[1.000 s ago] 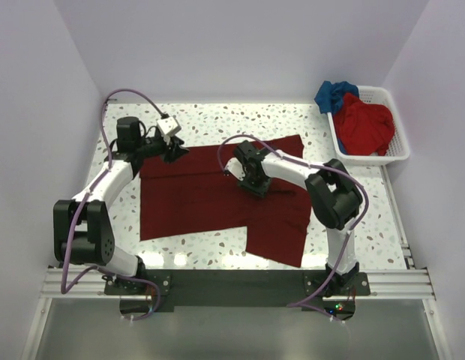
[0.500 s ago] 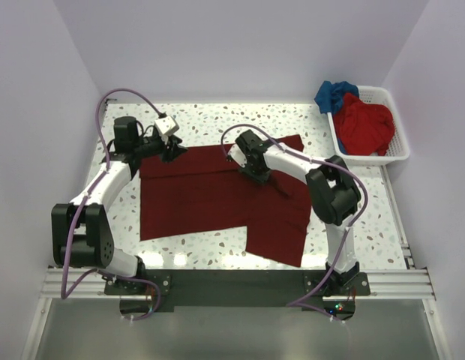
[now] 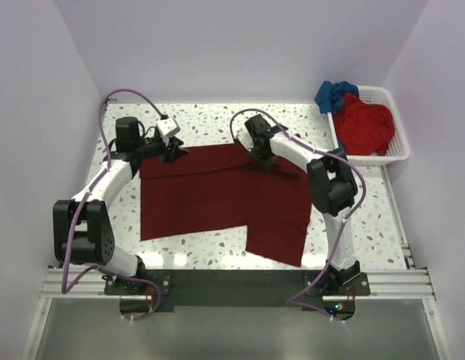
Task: Fold and stack the t-shirts
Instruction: Fold the tshirt
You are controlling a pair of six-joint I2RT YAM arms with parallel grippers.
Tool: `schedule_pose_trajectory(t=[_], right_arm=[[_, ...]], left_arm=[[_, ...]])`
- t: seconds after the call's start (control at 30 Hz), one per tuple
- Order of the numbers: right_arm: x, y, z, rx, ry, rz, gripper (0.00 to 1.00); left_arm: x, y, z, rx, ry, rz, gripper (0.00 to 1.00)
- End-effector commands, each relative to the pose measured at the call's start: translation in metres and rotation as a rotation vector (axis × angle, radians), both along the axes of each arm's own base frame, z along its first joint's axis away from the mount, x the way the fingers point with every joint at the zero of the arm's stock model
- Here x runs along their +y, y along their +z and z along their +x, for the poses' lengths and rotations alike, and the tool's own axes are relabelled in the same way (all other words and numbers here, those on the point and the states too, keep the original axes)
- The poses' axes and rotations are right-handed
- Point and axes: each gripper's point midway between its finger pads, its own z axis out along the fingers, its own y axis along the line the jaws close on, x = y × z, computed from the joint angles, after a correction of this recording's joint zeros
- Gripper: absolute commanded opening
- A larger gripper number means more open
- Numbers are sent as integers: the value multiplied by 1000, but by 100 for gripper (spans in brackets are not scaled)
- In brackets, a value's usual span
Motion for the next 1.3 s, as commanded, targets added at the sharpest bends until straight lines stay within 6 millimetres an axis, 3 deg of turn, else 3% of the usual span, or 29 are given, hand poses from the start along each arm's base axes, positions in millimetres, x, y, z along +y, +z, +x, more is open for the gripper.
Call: schedule_pose_trajectory(t=[0.0,0.07,0.13,0.2,0.27,0.43,0.6,0.7,0.87,0.9,0.93,1.0,1.03,1.07,1.1,1.13,1.17,1.2,1.23,1.27], right_arm=[[5,10,13,-4,5,44,24],[8,11,16,1,4,57,10],[7,14,17,10,2,67,6],[9,17,15,22,6,82,9],[12,23,17,16,8,94,18],[13,25,23,1,5,84,18],[-4,19,34,-26,-44,15,21],[-18,17,33,6,-85,22,21],[-29,37,24,99,-176,205,37],[-36,41,22,111,-196,236,38],[-38,42,17,131,-205,255,40],[-48,51,12,147,-244,300,40],[-52,51,8,160,-254,310,40],[-55,55,6,166,-270,326,40],[-62,53,2,189,-287,344,40],[-65,52,0,198,-297,348,40],[-68,51,-1,206,-296,345,40],[-74,46,-4,215,-309,340,40],[-77,43,-5,222,-311,339,40],[-79,42,-7,226,-308,338,40]], left_arm=[[-4,7,3,-22,-55,-2,45],[-7,7,4,-28,-68,4,45],[-7,5,5,-29,-73,9,45],[-7,4,6,-27,-75,15,45],[-6,2,6,-19,-73,17,45],[-7,3,7,-18,-72,12,45],[-16,2,2,-20,-101,28,45],[-45,4,0,-72,-152,54,44],[-112,6,18,-188,-211,102,40],[-124,-10,23,-164,-228,110,40],[-148,-1,26,-194,-262,106,40],[-171,-18,41,-181,-239,122,37],[-194,-9,43,-212,-258,113,37],[-202,-11,50,-221,-232,127,37],[-211,-28,55,-205,-226,142,37],[-230,-19,57,-229,-236,135,38],[-236,-23,60,-222,-230,140,38],[-243,-41,60,-188,-239,154,39],[-253,-36,61,-200,-244,152,39],[-258,-48,61,-183,-250,163,40]])
